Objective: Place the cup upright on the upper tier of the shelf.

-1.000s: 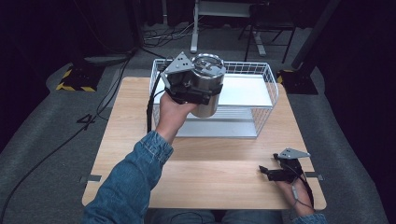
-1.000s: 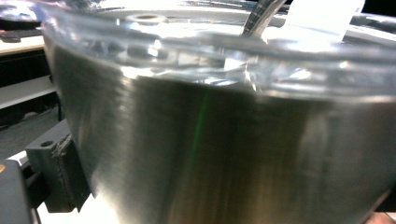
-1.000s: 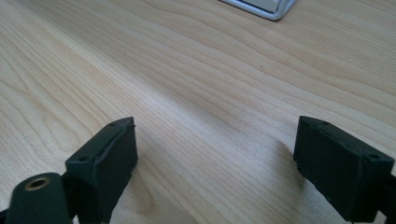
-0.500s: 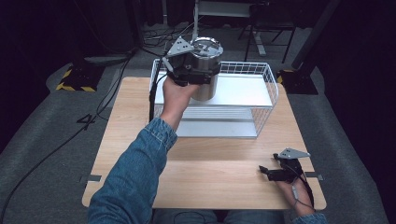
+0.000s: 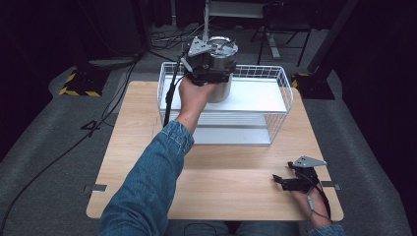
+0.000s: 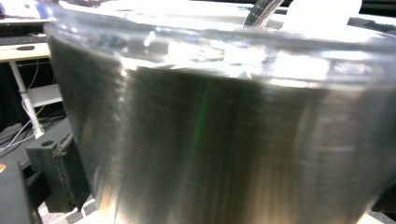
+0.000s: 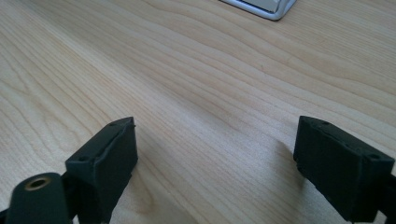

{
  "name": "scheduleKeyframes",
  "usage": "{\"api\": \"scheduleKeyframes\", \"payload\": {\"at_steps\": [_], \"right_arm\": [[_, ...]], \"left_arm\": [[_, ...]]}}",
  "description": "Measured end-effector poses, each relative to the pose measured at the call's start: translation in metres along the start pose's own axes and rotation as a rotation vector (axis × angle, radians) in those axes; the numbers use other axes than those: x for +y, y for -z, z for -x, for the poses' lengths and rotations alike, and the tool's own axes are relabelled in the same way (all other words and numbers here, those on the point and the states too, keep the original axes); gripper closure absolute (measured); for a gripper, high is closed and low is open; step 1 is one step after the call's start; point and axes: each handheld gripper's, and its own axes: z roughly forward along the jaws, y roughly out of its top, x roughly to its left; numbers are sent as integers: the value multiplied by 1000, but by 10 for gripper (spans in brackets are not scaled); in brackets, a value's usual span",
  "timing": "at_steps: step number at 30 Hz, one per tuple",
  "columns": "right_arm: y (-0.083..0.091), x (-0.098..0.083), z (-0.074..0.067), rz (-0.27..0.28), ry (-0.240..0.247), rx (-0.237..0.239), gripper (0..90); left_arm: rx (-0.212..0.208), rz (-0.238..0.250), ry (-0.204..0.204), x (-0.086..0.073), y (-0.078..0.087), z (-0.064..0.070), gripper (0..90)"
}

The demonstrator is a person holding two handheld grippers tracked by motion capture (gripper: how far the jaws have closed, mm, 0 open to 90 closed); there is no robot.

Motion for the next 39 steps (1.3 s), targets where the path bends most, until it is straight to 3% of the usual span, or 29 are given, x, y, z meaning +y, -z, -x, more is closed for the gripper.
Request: {"api": "scheduleKeyframes", "payload": {"at_steps": [12, 29, 35, 39], "right_arm": [[0, 0, 0, 0, 4, 2, 138], [0, 0, -1, 3, 11, 2, 148], [0, 0, -1, 3, 10, 2, 148], [0, 0, -1, 3, 10, 3, 148]], "left_arm": [[23, -26, 11, -10, -13, -4, 30], [38, -33, 21, -10, -15, -2, 28], [30, -31, 42, -9, -16, -3, 9], [25, -24, 22, -7, -12, -4, 0]]}}
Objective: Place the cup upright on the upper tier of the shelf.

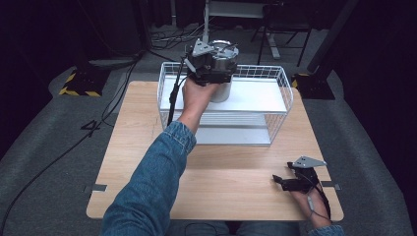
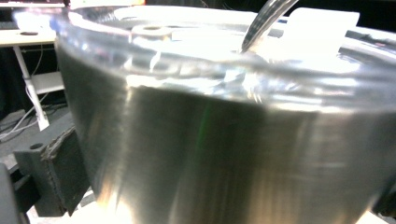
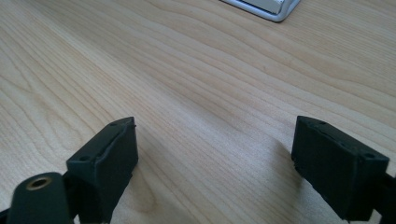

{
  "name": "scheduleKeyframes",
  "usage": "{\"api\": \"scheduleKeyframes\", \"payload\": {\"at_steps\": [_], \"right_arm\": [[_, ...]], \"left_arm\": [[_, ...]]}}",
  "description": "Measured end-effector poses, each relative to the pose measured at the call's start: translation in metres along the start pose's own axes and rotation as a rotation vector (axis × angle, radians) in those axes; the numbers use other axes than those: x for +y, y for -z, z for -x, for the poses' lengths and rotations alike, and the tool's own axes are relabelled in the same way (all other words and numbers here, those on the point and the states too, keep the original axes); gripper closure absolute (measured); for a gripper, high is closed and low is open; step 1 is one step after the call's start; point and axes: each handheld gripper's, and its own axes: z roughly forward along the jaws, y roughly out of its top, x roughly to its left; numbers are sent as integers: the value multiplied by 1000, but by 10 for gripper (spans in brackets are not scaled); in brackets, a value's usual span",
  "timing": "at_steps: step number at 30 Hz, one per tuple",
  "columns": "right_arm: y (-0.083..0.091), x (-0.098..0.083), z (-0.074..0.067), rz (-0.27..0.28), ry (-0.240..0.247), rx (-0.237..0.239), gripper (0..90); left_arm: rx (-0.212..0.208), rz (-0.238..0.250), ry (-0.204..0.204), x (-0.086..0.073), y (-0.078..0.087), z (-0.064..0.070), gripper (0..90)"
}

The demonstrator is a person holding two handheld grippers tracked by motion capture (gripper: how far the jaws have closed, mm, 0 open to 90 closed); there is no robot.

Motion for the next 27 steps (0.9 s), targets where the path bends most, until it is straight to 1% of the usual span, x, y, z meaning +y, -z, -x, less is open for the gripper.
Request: {"api": "scheduleKeyframes", "payload": {"at_steps": [2, 4, 9, 14, 21, 24, 27], "right_arm": [[0, 0, 0, 0, 0, 0, 148], [0, 0, 0, 0, 0, 0, 148], [0, 0, 0, 0, 0, 0, 148], [0, 0, 0, 0, 0, 0, 148], [0, 0, 0, -1, -1, 4, 148], [0, 0, 0, -1, 0, 7, 148], [0, 0, 0, 0, 4, 8, 149]], "left_arm": [[6, -2, -8, 1, 2, 1, 0], [2, 2, -3, 2, 4, 0, 0], [0, 1, -18, 3, 10, 0, 0], [9, -4, -50, 3, 21, 0, 0], [-8, 21, -49, 2, 40, -2, 0], [-23, 24, -61, 0, 50, 1, 0], [-41, 39, -72, 1, 65, 5, 0]]}}
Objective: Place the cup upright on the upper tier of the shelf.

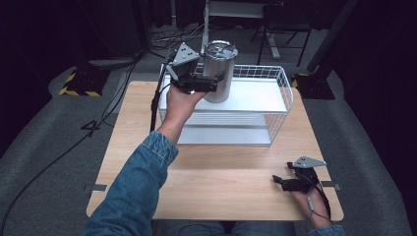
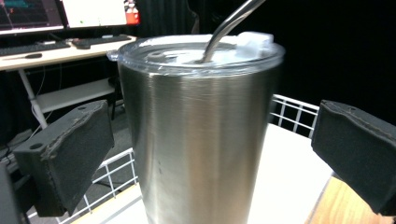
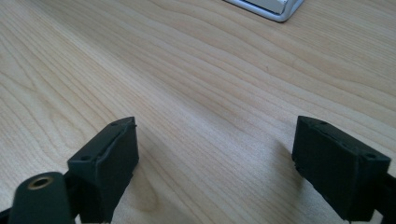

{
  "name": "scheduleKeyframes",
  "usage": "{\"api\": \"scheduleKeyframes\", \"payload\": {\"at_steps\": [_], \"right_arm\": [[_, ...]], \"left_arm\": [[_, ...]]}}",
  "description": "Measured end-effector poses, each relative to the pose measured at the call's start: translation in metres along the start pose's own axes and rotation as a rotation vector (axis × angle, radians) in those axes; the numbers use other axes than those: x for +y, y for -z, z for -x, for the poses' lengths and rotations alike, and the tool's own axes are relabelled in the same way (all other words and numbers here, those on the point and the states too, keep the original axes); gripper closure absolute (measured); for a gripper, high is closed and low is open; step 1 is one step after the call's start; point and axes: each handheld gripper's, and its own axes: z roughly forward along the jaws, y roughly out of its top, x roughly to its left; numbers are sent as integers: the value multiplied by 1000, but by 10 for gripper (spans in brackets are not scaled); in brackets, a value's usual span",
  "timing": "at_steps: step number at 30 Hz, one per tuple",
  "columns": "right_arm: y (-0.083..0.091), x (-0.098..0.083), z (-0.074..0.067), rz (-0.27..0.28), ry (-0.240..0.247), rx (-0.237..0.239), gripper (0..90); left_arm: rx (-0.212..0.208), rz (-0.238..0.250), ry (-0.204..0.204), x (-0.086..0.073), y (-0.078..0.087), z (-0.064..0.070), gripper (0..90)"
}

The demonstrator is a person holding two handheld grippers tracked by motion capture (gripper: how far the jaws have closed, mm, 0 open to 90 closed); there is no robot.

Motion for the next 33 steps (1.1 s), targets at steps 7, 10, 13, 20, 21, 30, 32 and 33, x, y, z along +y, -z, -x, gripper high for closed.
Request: {"api": "scheduleKeyframes", "payload": {"at_steps": [7, 10, 13, 20, 21, 30, 32, 33], "right_arm": [[0, 0, 0, -1, 0, 6, 146], [0, 0, 0, -2, 0, 6, 146], [0, 0, 0, -2, 0, 6, 146], [0, 0, 0, -2, 0, 6, 146], [0, 0, 0, -2, 0, 6, 146], [0, 0, 0, -1, 0, 6, 146], [0, 0, 0, -1, 0, 6, 146], [0, 0, 0, -1, 0, 6, 146]], "left_arm": [[-29, 17, -16, 4, 27, 11, 0], [-34, 23, -22, 5, 39, 15, 0], [-33, 23, -22, 4, 50, 17, 0], [-27, 22, -4, -1, 74, 18, 0], [-24, 22, -2, -2, 76, 18, 0], [-9, 10, 12, -14, 100, 17, 0], [-7, 11, 12, -16, 105, 16, 0], [-6, 8, 11, -18, 107, 16, 0]]}}
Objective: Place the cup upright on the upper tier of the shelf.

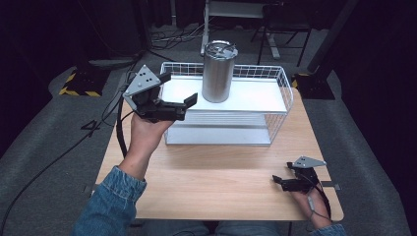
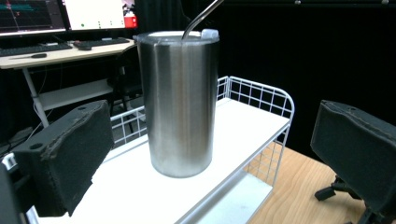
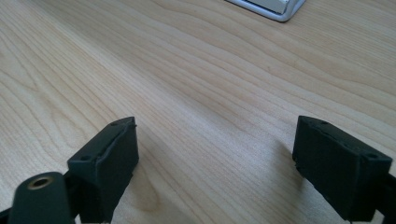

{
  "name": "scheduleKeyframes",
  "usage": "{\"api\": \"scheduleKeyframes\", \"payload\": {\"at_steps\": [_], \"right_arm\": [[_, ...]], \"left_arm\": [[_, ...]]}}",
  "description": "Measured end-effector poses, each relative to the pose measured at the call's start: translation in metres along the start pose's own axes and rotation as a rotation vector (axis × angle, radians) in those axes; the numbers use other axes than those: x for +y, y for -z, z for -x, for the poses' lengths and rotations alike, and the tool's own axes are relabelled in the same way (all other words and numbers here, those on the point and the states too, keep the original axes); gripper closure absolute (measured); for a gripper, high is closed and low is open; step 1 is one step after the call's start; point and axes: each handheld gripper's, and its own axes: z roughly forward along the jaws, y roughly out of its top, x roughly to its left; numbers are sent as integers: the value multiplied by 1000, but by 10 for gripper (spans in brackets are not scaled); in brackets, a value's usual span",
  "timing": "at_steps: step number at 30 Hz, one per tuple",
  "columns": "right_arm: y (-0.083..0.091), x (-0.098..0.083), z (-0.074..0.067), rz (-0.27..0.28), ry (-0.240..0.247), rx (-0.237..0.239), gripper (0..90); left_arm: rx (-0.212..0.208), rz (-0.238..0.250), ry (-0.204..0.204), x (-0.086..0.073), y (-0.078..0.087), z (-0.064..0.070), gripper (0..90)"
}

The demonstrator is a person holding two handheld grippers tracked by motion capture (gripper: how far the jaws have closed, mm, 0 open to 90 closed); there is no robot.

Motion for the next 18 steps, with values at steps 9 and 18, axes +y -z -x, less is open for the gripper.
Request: {"api": "scheduleKeyframes", "payload": {"at_steps": [9, 18], "right_arm": [[0, 0, 0, 0, 3, 2, 146], [0, 0, 0, -1, 2, 3, 146]], "left_arm": [[-8, -20, -31, -21, 20, 3, 0], [-20, -56, -43, -46, 36, 0, 0]]}}
